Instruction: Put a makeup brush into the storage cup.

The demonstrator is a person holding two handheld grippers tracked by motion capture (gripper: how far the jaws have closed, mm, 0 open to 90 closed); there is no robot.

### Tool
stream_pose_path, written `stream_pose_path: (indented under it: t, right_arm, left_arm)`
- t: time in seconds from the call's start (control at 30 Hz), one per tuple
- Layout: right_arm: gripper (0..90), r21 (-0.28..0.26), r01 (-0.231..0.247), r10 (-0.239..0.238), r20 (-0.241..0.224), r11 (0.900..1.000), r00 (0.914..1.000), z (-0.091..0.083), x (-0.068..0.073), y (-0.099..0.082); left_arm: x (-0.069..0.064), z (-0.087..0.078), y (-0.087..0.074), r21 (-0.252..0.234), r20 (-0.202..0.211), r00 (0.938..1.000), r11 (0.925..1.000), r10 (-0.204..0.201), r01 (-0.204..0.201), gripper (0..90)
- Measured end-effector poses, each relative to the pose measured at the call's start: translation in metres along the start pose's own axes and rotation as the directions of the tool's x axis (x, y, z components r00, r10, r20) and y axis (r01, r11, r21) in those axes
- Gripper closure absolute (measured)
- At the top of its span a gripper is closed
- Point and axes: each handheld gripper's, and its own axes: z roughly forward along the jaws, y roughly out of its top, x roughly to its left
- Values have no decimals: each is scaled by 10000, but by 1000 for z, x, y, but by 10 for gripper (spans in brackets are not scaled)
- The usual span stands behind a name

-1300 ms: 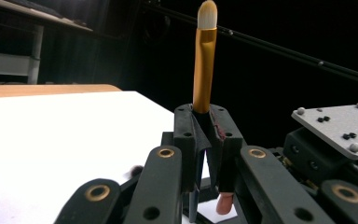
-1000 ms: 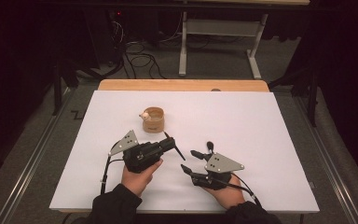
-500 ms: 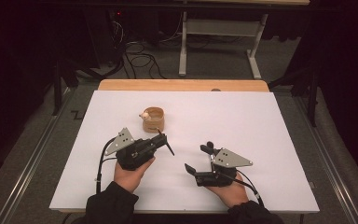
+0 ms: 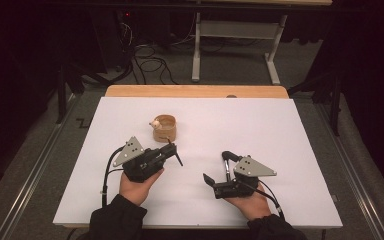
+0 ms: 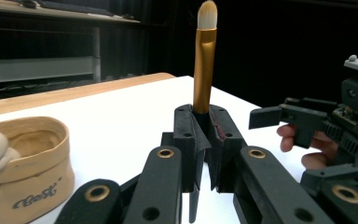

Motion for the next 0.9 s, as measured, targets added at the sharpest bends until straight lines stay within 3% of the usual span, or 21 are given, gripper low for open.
stream_pose_path:
  t: [0.43,0.9]
  right_arm:
    - [2,-40,-14,15,440,10000,9990,-14,-17,2]
    - [2,-437,-85,122,858,9990,9962,-31,-34,4]
  left_arm:
    - [8,-7,0,308,-637,9974,9990,338,-319,834]
    - [25,-16,-2,557,-1338,9905,9981,331,-258,833]
